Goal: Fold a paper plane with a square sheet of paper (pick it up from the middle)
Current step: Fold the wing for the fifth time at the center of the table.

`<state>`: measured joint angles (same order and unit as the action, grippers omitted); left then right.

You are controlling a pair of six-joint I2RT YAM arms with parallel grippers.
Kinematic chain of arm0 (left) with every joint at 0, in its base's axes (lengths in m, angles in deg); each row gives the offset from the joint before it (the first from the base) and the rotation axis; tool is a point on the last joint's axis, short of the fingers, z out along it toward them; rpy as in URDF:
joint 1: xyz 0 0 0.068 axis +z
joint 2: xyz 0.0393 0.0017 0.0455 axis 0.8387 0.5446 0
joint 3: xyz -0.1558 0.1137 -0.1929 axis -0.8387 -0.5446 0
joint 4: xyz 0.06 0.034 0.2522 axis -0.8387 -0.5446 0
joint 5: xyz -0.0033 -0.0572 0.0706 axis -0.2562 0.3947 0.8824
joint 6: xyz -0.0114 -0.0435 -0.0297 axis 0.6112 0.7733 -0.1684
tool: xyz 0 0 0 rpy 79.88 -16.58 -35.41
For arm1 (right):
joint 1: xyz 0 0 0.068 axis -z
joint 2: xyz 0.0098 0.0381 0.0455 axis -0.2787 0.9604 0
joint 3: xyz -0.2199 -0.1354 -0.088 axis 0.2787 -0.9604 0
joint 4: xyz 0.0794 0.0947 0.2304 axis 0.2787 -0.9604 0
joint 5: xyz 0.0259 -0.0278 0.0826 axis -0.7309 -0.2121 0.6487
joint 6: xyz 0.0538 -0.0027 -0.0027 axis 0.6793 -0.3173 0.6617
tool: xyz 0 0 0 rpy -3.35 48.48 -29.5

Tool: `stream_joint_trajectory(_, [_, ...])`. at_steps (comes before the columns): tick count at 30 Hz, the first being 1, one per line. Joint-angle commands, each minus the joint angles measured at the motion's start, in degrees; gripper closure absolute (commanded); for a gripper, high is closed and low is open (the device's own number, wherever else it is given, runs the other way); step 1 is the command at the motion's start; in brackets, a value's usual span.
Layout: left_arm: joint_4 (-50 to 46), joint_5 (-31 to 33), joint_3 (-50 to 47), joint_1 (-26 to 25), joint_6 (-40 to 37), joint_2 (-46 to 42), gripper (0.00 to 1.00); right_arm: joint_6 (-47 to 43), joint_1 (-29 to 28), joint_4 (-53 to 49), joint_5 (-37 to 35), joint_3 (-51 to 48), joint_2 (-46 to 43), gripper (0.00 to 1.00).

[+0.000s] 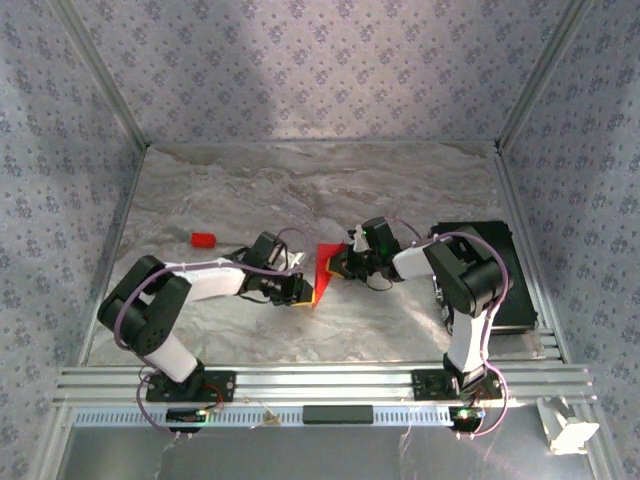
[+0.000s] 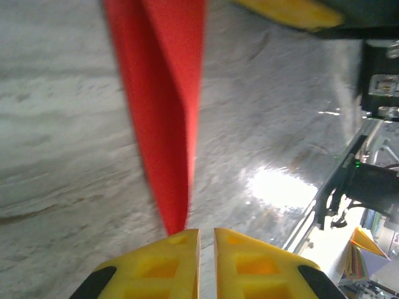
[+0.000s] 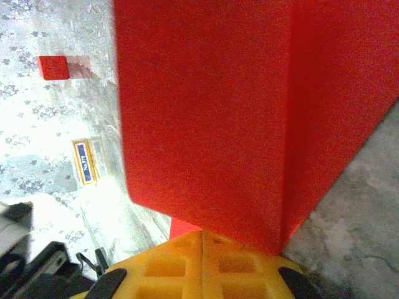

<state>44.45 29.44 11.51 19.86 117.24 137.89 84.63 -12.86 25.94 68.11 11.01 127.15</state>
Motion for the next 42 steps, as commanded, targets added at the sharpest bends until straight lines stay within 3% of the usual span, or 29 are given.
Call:
stream_joint_trajectory(1, [1.01, -2.8, 4.25, -0.01, 0.73, 0.09, 0.93, -1.09, 0.39, -6.73, -5.81, -0.92, 1.13, 0.94])
stream_joint_trajectory(8, [0.4, -5.98, 10.92, -0.16, -0.35, 7.73, 0.96, -0.9, 0.32, -6.74, -5.9, -0.77, 1.15, 0.94])
stream_joint_trajectory(19, [-2.13, -3.65, 14.65, -0.13, -3.28, 15.91, 0.96, -0.99, 0.25, -7.12, -6.07, -0.63, 1.04, 0.94])
stream_joint_trajectory(42, [-4.71, 0.15, 3.39, -0.1, -5.44, 8.83, 0.94, -1.52, 0.3, -8.32, -6.64, -0.89, 0.6, 0.94])
